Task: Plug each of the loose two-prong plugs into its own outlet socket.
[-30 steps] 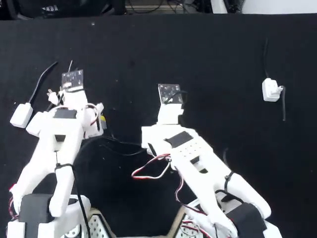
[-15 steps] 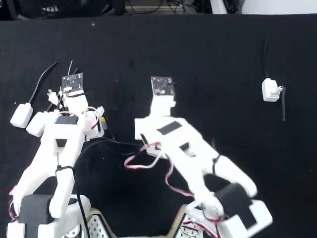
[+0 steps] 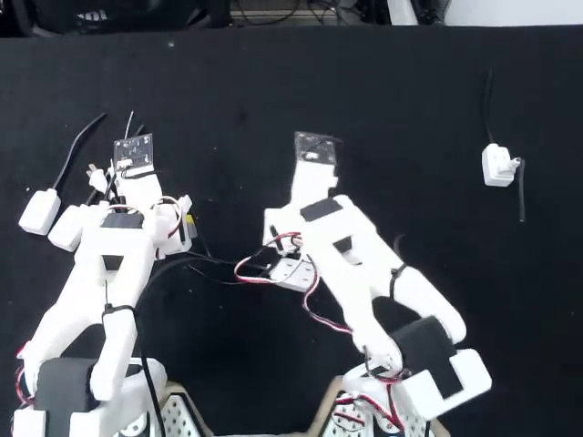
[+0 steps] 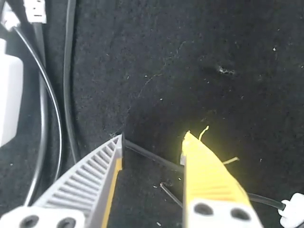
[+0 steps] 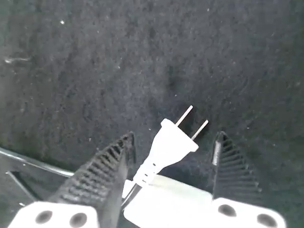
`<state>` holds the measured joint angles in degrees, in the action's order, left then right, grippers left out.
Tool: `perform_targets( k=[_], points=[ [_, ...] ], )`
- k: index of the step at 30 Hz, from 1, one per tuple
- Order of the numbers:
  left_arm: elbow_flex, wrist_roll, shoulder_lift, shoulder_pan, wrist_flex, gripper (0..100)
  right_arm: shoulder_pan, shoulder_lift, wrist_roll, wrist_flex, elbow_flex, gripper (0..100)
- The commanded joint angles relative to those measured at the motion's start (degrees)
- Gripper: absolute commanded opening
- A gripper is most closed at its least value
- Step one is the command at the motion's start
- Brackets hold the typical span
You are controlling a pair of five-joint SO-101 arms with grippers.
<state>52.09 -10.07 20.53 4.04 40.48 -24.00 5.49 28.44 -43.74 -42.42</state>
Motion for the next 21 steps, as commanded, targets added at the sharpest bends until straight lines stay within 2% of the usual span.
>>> perform_targets(
  k=[1,4,10,16,19,21],
  points=[
    [-0.4,-0.9,1.8,0.0,-0.9,20,1.1,5.1,0.5,-0.5,-0.4,25.7],
    [-0.4,-0.9,1.8,0.0,-0.8,20,0.9,5.6,0.6,0.6,-1.9,25.5],
    [-0.4,-0.9,1.8,0.0,-0.8,20,-1.1,0.7,4.7,9.9,-5.8,25.4],
    [-0.3,-1.0,1.8,0.0,-0.8,20,-3.8,-2.5,4.4,9.8,-3.5,24.0],
    [-0.3,-1.0,1.8,0.0,-0.8,20,-3.5,-0.7,3.3,9.8,-3.5,12.2],
    [-0.3,-1.0,1.8,0.0,-0.8,20,-2.6,1.9,-2.5,9.8,-3.8,1.1]
  ],
)
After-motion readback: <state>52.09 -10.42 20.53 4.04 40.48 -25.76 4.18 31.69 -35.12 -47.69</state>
